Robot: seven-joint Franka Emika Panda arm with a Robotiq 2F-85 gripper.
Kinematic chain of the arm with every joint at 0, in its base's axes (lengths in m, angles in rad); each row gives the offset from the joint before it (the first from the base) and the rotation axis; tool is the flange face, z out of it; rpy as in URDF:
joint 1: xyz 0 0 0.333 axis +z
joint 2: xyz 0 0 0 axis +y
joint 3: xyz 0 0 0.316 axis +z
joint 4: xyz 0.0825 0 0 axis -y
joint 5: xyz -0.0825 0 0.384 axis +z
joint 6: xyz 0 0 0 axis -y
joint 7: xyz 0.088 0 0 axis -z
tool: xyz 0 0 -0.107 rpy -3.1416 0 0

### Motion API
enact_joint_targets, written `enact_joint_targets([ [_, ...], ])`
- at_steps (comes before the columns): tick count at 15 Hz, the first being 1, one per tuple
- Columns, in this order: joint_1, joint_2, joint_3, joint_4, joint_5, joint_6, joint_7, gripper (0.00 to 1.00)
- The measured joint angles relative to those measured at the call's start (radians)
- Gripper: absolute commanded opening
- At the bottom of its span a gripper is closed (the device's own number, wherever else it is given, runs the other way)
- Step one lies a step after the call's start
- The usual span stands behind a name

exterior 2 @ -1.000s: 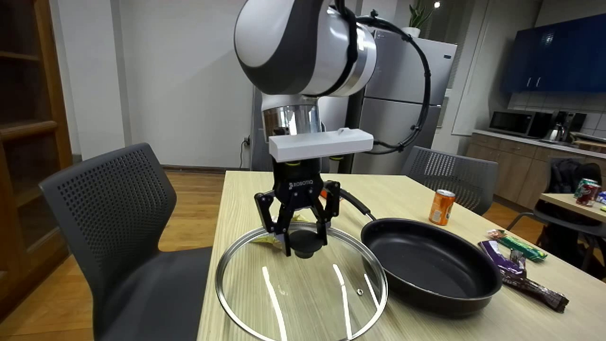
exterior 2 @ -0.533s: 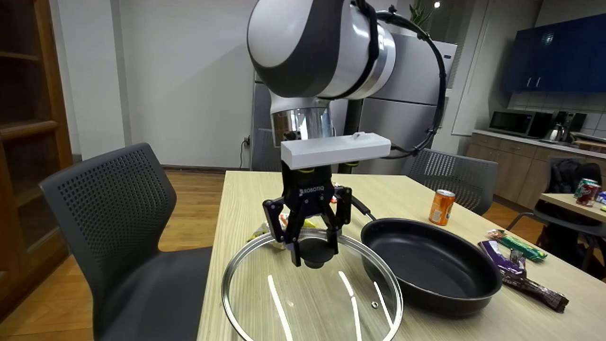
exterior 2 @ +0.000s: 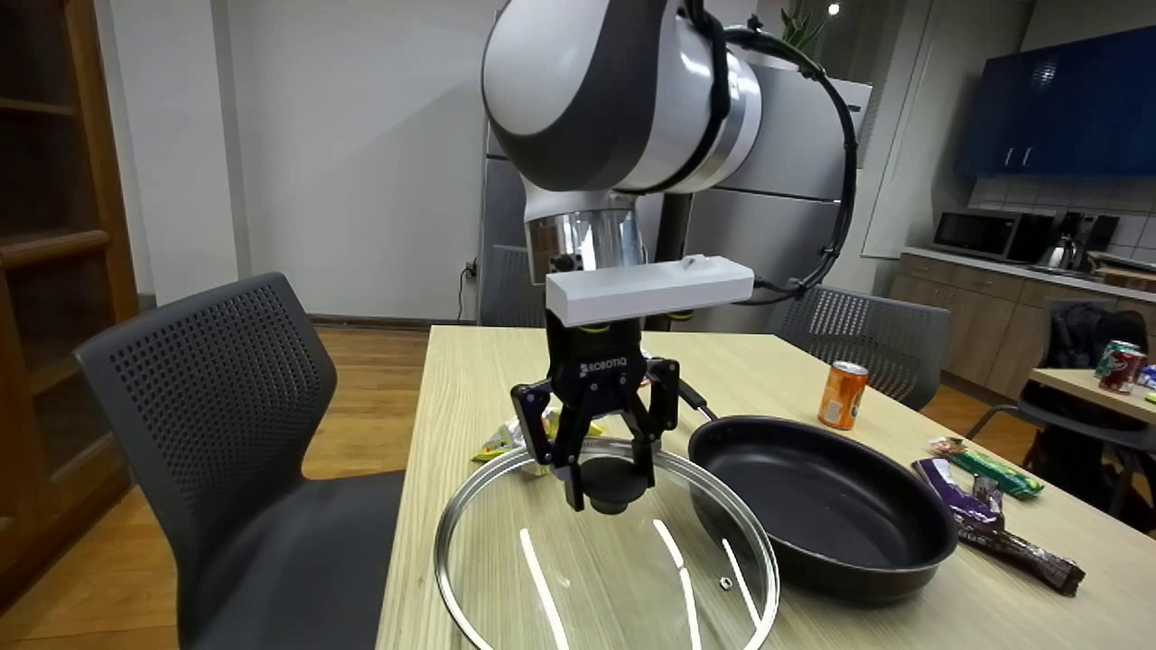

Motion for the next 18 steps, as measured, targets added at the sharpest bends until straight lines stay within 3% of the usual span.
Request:
enact_joint_targets([
  [18, -0.009, 0.108, 0.008, 0.143, 0.0, -0.087, -0.051, 0.39],
])
